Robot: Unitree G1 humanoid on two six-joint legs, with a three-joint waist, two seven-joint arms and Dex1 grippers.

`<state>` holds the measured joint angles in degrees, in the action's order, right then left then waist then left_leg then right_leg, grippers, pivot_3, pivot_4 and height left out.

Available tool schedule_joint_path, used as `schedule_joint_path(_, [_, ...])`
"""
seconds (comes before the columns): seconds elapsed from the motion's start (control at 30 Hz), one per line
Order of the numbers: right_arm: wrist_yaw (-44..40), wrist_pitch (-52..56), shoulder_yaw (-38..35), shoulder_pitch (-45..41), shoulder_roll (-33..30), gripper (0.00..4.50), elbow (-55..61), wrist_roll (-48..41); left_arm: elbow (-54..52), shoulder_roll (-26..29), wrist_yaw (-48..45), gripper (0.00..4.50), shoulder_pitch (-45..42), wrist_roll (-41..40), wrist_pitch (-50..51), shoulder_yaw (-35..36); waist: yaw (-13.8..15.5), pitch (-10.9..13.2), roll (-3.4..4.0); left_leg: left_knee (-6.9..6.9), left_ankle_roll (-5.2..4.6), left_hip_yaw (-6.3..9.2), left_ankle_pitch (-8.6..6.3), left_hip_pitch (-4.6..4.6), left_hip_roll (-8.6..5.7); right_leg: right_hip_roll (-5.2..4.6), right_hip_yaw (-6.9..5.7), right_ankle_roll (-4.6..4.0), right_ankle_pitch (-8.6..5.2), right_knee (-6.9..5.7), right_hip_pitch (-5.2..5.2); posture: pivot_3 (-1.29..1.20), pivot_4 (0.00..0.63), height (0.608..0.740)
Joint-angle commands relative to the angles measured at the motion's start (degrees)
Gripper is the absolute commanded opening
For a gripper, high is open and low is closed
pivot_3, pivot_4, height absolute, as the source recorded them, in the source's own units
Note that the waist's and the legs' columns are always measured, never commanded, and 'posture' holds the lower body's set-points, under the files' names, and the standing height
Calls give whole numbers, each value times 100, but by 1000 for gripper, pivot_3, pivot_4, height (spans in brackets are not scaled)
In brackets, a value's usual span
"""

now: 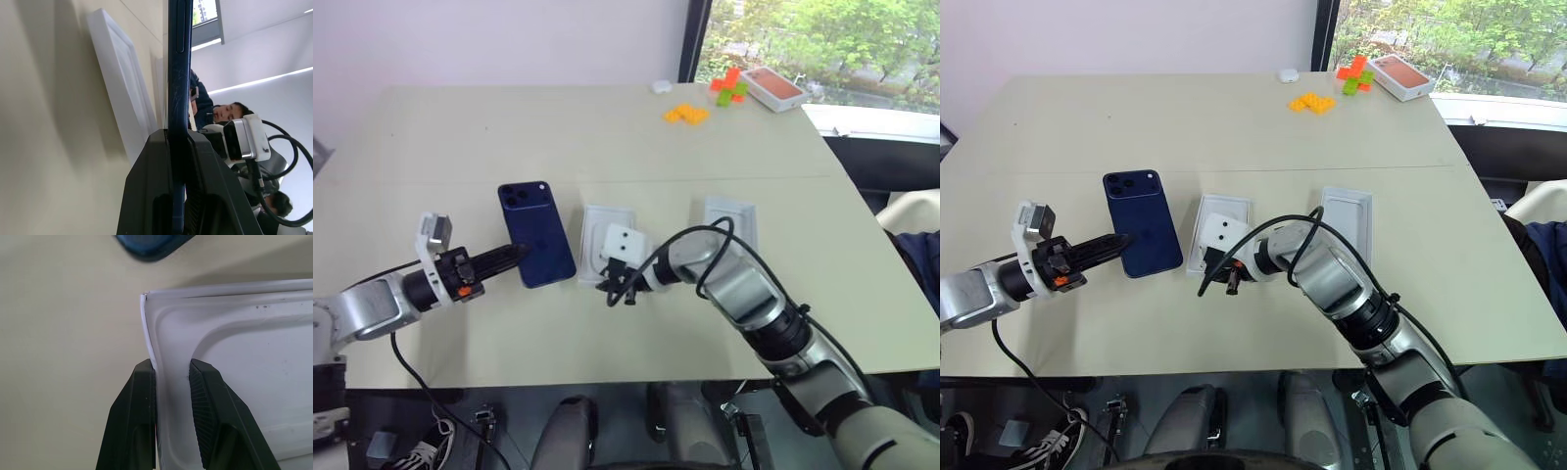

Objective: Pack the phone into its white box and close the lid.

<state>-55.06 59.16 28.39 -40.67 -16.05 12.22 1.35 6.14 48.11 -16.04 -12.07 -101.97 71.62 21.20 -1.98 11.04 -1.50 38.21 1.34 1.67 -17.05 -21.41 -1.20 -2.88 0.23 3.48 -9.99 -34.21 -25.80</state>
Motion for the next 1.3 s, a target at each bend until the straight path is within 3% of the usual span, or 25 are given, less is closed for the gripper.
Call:
schedule_joint_path(0.03, [158,373,29,69,93,697,-37,-284,9,65,-114,0,-191,-119,-60,213,3,0,0,0,0,1,0,0,0,1,-1,0,0,0,0,0,150,740])
schedule_joint_path(0.07, [216,480,-55,63,166,697,-70,-368,29,64,-117,0,-219,-102,-52,197,4,0,0,0,0,1,0,1,0,1,-3,0,0,0,1,0,150,740])
schedule_joint_path(0.1, [226,463,-40,33,152,1536,-92,-404,46,55,-128,0,-251,-73,-49,181,5,-1,-1,0,0,1,0,1,1,1,-3,0,0,0,2,0,150,740])
schedule_joint_path(0.3, [140,156,-189,-187,-140,4479,-136,-724,92,-15,-348,0,-497,348,2,32,-13,1,1,0,-1,-1,0,-2,0,3,-4,3,1,2,1,0,150,740])
schedule_joint_path(0.47, [-368,-331,-1078,-289,-437,4479,81,-1575,145,-91,-575,0,-846,730,207,-163,-2,2,0,0,-1,0,0,-5,-1,7,-5,17,9,3,1,0,150,740])
schedule_joint_path(0.57, [-998,-824,-1623,-54,-1133,4479,71,-2015,347,-145,-834,0,-1284,1203,423,-536,52,2,-1,1,-2,2,0,-6,-2,8,-7,19,9,6,4,0,150,740])
schedule_joint_path(0.83, [-1253,-1071,-1791,476,-2386,4479,-156,-2119,1147,-398,-1525,0,-2421,2631,940,-1464,93,4,-1,0,-10,-6,-4,-2,-8,18,-7,21,8,10,9,0,150,740])
schedule_joint_path(1.13, [-878,-768,-1925,474,-2426,4479,-16,-2433,2494,-714,-3174,0,-3388,4465,619,-2497,105,4,-2,4,-8,-8,-3,-2,-6,23,-7,21,8,7,9,0,150,740])
schedule_joint_path(1.3, [-760,-871,-1953,510,-2494,4479,4,-2439,2951,-821,-3990,0,-3630,5157,386,-2731,113,4,-2,4,-10,-8,-4,-4,-6,16,-5,22,8,11,9,0,150,740])
